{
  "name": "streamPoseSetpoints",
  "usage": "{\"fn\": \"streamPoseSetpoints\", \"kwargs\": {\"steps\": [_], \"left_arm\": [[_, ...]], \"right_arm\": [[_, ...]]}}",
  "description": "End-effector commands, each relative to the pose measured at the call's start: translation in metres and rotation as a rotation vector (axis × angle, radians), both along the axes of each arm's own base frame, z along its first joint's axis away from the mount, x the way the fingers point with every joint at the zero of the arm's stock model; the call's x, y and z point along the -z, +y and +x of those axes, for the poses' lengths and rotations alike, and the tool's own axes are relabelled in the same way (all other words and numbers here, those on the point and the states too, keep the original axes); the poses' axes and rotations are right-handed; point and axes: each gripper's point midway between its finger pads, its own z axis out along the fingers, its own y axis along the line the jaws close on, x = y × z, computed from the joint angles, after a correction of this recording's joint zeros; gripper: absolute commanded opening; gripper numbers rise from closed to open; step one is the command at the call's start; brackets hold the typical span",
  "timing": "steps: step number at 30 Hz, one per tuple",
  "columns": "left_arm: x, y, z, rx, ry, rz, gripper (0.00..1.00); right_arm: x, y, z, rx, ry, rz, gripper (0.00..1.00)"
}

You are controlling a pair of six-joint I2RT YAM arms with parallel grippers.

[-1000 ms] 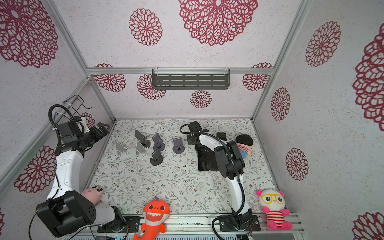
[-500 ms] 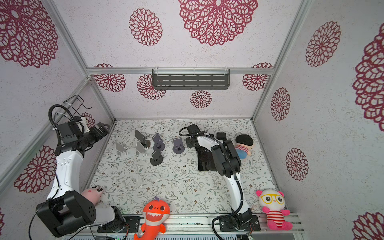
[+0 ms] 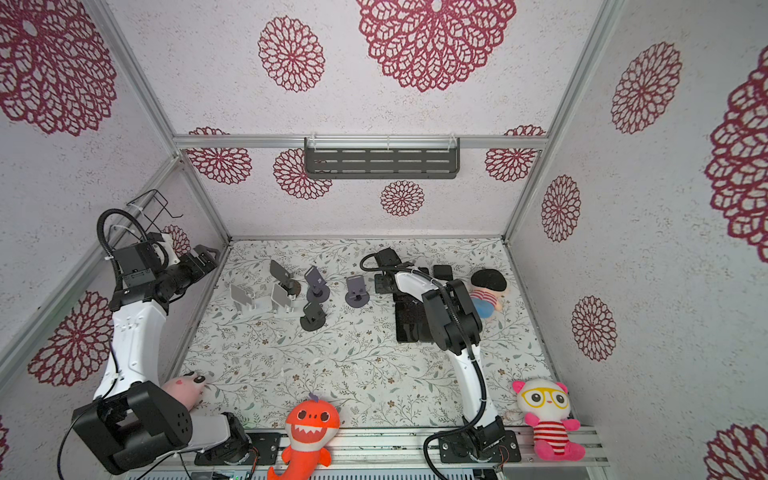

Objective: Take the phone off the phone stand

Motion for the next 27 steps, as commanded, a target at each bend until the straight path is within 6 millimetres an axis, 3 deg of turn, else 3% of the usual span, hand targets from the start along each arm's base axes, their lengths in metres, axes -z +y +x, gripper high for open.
{"fn": "streamPoseSetpoints", "kwargs": {"steps": [1, 13, 21, 27], "left_arm": [[-0.001, 0.003, -0.001, -0.005, -0.008, 0.006, 1.0], [-0.001, 0.003, -0.001, -0.005, -0.01, 0.007, 1.0], [0.0, 0.003, 0.0, -0.007, -0.006, 0.005, 1.0], [0.006, 0.002, 0.002, 0.001, 0.003, -0.003, 1.0]], "right_arm": [[-0.007, -0.025, 0.004, 0.066, -0.012, -0.036, 0.3], [-0.004, -0.028, 0.006, 0.087, -0.013, -0.018, 0.32], [-0.041, -0.016, 0.01, 0.034, -0.078, 0.042, 0.42], [-0.085, -0.016, 0.004, 0.013, -0.155, 0.095, 0.47]]}}
